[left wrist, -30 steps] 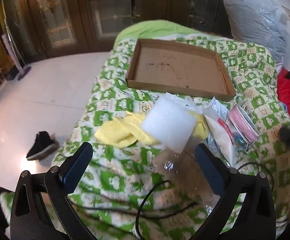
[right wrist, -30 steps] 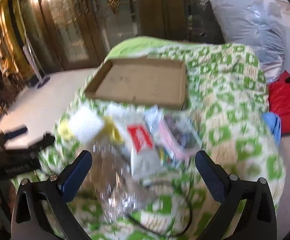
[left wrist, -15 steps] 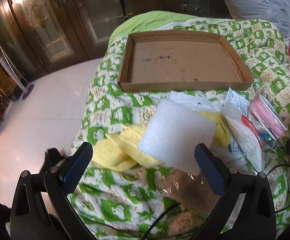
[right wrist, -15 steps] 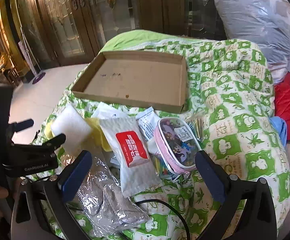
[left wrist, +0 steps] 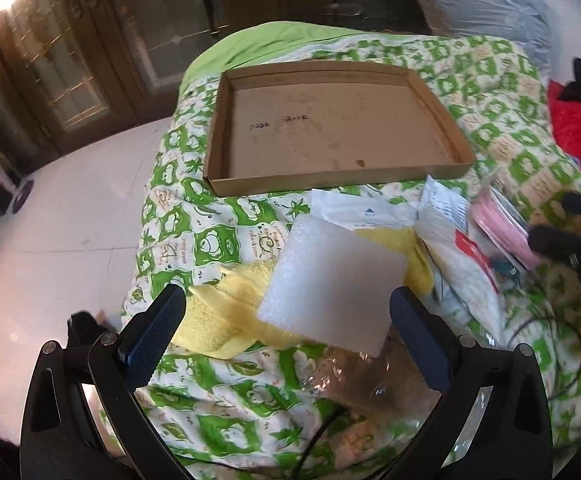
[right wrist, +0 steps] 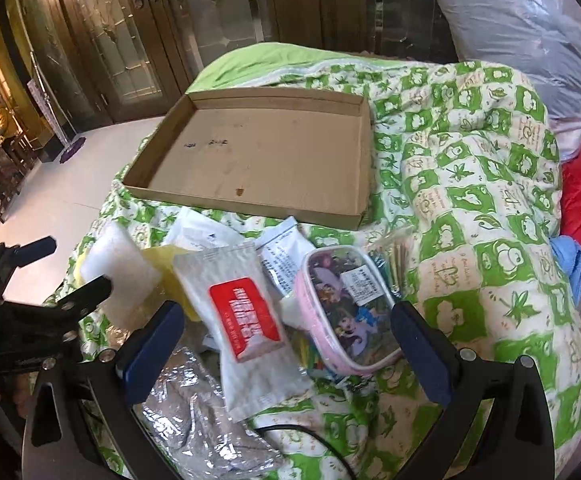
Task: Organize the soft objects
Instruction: 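Grasp the white foam block with left gripper while right grasps the red-label white packet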
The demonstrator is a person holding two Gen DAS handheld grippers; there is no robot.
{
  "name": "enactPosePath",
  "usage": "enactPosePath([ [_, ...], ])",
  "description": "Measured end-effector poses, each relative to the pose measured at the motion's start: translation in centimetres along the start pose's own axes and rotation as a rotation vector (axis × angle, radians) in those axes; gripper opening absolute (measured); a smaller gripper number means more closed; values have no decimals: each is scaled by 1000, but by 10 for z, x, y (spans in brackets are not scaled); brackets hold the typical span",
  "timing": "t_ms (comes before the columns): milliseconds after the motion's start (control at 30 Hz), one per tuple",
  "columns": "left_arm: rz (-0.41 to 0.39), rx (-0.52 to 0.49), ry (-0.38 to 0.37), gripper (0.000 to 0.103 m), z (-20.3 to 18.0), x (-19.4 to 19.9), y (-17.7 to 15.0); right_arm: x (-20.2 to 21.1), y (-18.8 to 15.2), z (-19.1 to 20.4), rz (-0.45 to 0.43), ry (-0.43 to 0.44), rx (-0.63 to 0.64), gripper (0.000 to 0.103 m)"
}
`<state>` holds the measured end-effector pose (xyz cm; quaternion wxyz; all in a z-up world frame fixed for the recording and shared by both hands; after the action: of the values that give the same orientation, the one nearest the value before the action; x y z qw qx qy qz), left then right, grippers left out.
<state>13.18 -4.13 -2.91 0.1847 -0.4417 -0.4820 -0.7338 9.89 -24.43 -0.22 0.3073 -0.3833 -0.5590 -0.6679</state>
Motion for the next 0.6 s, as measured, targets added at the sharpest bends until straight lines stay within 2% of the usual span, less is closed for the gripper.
enactPosePath([
  [133,3,-31,-21,103,-4,-2,-5,-2,1,-11,-5,-19,1,103],
  [267,35,-54,-77,103,-19,-13,-5,-12,-5,-10,48,32,-13,103],
  [467,59,-101,-61,103,-33,-36,1,-27,-19,-7,131,112,-42,103],
  [600,96,-110,-54,103,-35,-57,1,-29,-21,-3,148,116,-33,103],
])
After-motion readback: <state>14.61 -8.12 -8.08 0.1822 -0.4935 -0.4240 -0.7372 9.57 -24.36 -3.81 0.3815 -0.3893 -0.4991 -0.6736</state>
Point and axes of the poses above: each gripper's, at about its wrist camera, not at the fingertips, and x roughly against the way its jaws point, z to its left, y to its top, the point moved 4 cm from there along -x, roughly the way its jaws point, and after that the axes turned 3 degrees about y, right-handed, at the moved point
